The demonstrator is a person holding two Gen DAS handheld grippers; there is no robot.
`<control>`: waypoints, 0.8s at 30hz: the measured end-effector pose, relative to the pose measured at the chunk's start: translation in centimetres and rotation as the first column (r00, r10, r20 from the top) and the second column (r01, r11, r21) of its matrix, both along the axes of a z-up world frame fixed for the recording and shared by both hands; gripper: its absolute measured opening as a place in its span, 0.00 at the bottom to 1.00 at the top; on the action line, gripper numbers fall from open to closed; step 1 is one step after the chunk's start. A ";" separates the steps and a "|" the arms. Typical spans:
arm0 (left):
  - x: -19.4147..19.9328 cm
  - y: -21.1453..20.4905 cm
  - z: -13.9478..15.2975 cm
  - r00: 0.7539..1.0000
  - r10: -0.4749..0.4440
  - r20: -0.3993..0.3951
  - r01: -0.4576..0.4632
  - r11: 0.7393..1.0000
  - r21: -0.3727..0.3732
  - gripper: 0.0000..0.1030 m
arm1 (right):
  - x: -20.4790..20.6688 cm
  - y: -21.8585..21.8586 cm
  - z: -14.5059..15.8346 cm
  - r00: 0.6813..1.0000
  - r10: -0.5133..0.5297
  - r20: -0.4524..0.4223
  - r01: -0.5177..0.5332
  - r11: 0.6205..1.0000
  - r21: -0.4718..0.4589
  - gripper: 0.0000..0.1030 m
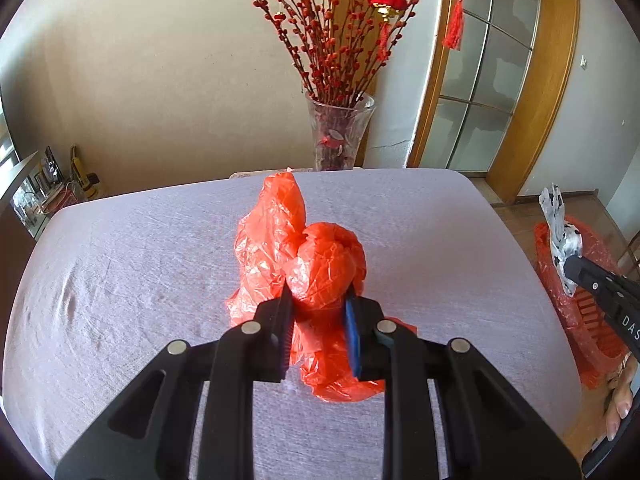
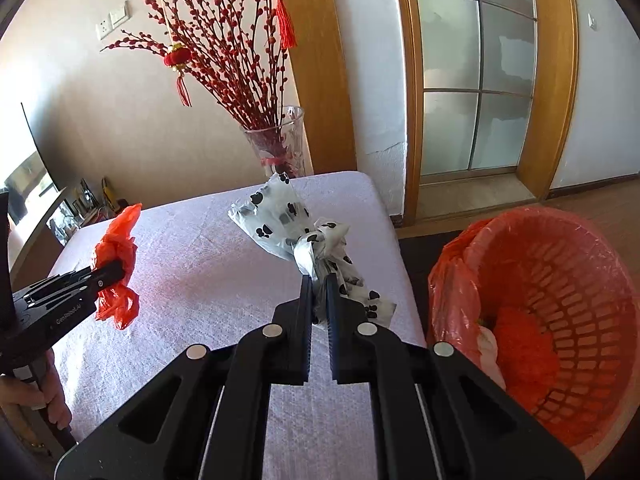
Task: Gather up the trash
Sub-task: 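Carry the orange bag and patterned cloth to the basket and open both grippers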
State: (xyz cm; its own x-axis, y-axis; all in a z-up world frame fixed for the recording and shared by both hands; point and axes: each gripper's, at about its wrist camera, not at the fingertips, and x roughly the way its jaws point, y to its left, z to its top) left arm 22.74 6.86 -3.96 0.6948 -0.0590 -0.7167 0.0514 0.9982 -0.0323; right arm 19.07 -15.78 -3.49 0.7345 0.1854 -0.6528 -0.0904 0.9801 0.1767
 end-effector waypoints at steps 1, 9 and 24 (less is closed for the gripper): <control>-0.1 -0.4 0.1 1.000 -0.006 0.003 0.006 1.000 0.000 0.22 | -0.4 -0.2 0.2 1.000 -0.003 0.005 0.003 1.000 0.004 0.07; -1.3 -3.2 0.8 0.998 -0.062 0.022 0.062 0.998 -0.001 0.22 | -1.9 -2.4 0.9 0.999 -0.034 0.030 0.033 0.999 0.020 0.07; -2.0 -8.7 1.8 0.981 -0.186 0.056 0.188 0.981 -0.035 0.22 | -4.8 -7.6 1.8 0.984 -0.150 0.093 0.145 0.988 0.061 0.07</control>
